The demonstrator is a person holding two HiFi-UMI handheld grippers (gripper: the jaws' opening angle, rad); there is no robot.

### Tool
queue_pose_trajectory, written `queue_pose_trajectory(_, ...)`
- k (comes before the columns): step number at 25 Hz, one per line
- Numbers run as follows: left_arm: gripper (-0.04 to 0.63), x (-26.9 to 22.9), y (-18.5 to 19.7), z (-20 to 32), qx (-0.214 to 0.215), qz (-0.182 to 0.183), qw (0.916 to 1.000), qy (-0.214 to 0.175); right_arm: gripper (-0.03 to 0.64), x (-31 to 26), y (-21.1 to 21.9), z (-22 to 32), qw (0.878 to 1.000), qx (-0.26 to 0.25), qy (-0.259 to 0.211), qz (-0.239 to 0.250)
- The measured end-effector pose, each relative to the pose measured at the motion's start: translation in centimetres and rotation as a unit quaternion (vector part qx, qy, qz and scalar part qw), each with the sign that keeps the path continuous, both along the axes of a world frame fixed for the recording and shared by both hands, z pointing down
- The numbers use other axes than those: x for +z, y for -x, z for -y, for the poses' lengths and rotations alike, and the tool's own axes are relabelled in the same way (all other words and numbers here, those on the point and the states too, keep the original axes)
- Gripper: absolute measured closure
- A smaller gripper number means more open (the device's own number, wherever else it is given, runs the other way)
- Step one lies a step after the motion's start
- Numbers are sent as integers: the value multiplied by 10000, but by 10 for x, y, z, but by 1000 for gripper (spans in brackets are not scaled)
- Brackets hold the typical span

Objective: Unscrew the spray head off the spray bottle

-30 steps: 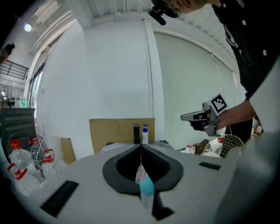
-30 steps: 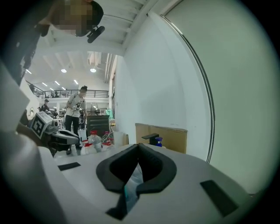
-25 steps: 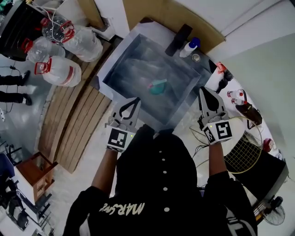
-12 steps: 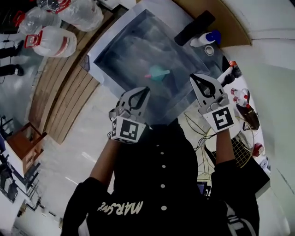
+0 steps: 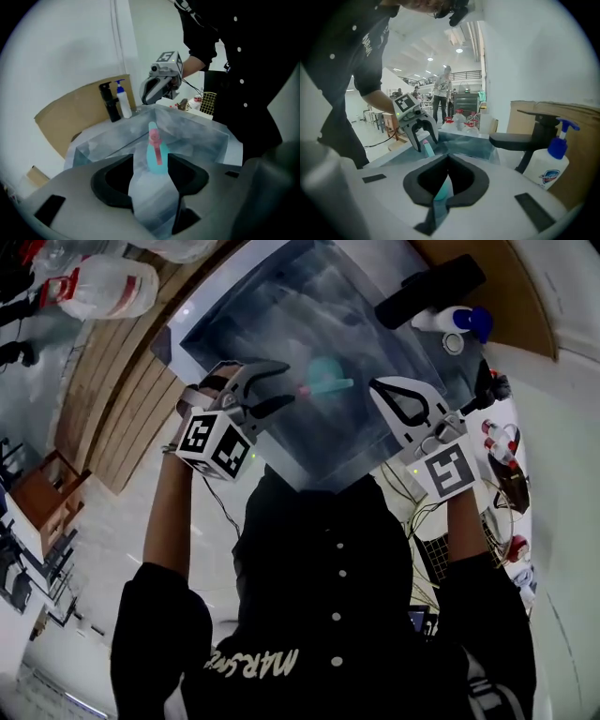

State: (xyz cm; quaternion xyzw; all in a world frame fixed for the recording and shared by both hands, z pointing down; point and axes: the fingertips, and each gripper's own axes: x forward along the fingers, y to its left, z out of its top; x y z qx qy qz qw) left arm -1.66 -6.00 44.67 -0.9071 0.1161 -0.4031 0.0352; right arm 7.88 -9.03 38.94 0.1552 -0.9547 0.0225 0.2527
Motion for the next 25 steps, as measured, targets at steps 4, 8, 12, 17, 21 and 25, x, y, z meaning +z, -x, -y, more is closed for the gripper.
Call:
queue_pose_trajectory(4, 268, 32, -13, 2, 681, 275, 9969, 291, 604, 12, 7, 0, 9997, -115, 216, 53)
queue_pose_trajectory(8, 253, 60, -27, -1, 1178, 375, 9891, 801, 604, 20, 8, -2, 9989, -55, 425, 175)
queue_pose_trajectory(12, 233, 88, -38, -5, 1739, 735, 9742, 1239, 604, 27, 4, 0, 9981, -36, 570, 211)
queue_pose_trajectory(17, 221, 102, -54, -2, 2100, 369, 9688, 1261, 604, 31, 7, -2, 9970, -35, 697, 334)
queue_pose_trajectory(21, 216, 109, -63, -4, 2375, 29, 9647, 1141, 604, 32, 10, -1, 9953, 53, 825, 511)
queue_pose_trajectory(25, 215, 121, -70, -6, 2470, -212, 9618, 1159, 604, 39, 9, -2, 9957, 13, 832, 396)
